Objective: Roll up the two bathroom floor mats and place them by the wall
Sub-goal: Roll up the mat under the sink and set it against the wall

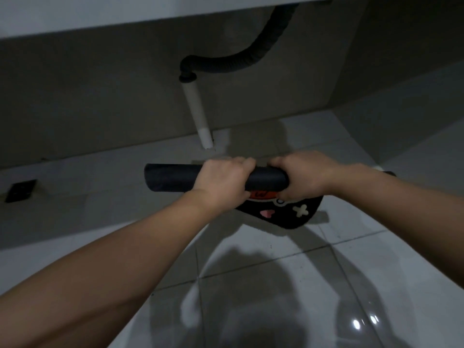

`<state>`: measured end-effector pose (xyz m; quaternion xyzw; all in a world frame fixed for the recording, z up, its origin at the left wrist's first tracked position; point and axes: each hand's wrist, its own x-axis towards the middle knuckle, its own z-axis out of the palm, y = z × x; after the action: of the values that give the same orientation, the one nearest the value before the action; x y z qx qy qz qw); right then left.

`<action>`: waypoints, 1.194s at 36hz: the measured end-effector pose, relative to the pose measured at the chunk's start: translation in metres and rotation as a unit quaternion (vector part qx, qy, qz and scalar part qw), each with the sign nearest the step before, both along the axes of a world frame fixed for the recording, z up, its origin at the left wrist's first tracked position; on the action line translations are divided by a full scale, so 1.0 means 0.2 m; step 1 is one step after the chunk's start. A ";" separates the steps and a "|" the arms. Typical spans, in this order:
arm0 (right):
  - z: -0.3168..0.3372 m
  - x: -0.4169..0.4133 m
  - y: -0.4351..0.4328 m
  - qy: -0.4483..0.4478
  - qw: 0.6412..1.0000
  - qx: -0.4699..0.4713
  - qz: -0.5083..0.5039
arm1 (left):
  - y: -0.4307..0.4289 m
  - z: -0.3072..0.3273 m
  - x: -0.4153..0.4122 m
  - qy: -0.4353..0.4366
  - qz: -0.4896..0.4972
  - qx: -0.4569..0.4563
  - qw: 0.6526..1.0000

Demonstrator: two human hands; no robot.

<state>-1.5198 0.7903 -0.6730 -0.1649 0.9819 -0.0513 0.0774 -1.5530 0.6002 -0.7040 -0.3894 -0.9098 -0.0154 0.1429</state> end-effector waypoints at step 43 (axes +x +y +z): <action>-0.03 -0.06 0.04 -0.001 0.998 0.039 0.054 | -0.07 -0.09 -0.07 -0.008 0.019 0.007 1.000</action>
<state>-1.5313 0.7989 -0.6792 -0.2145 0.9728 -0.0087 0.0870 -1.5668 0.5872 -0.7222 -0.3707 -0.9180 -0.0222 0.1389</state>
